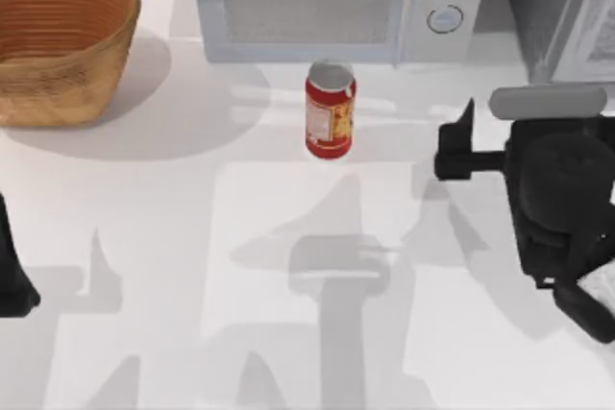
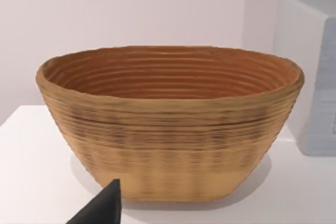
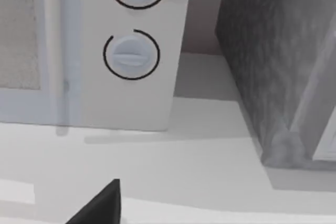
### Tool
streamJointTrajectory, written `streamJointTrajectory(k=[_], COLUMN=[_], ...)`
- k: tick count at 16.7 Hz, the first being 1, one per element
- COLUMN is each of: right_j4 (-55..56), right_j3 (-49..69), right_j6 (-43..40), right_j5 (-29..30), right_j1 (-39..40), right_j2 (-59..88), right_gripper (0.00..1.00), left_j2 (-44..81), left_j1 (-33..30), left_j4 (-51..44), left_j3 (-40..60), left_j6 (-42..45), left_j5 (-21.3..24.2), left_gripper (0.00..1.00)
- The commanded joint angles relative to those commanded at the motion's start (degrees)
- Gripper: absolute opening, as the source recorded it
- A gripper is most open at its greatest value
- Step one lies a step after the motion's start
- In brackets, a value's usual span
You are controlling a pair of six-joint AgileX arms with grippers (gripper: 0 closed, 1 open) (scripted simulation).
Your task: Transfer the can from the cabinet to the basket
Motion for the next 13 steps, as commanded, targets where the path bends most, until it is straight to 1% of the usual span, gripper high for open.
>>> streamJointTrajectory(k=[7, 10, 13], right_j4=[-32.15, -43.85, -53.01], right_j3=[-16.56, -22.33, -26.77], right_j6=[-0.37, -0.56, -0.74], right_j5=[-17.22, -23.87, -29.34], right_j1=[-16.97, -22.47, -26.47], right_j2=[-50.66, -71.42, -87.87], right_gripper=[1.0, 1.0, 1.0], left_j2=[0.0, 0.0, 0.0], left_j1=[0.0, 0.0, 0.0], left_j4=[0.0, 0.0, 0.0], left_j3=[0.0, 0.0, 0.0], left_j6=[0.0, 0.0, 0.0], left_j5=[0.0, 0.0, 0.0], left_gripper=[1.0, 1.0, 1.0])
